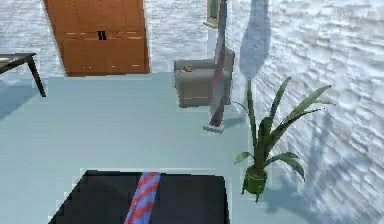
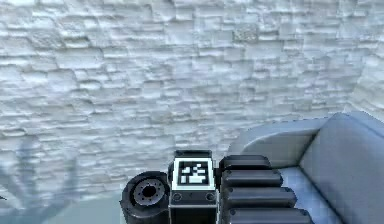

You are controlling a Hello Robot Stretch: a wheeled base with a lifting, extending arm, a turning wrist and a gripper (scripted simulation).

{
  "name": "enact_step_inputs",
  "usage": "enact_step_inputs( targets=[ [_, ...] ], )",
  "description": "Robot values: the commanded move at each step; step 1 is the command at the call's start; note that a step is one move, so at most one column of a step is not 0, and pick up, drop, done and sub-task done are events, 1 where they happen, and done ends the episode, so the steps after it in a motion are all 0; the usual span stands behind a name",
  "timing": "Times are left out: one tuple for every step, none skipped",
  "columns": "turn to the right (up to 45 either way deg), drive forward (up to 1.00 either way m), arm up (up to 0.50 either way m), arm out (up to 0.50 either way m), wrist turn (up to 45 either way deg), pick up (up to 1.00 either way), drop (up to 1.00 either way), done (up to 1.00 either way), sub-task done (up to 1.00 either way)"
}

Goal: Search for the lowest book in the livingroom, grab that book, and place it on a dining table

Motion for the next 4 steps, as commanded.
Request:
enact_step_inputs(
  targets=[
    [-27.0,0.0,0.0,0.0,0.0,0.0,0.0,0.0,0.0],
    [0.0,0.1,0.0,0.0,0.0,0.0,0.0,0.0,0.0],
    [-6.0,0.0,0.0,0.0,0.0,0.0,0.0,0.0,0.0],
    [0.0,1.0,0.0,0.0,0.0,0.0,0.0,0.0,0.0]
  ],
)
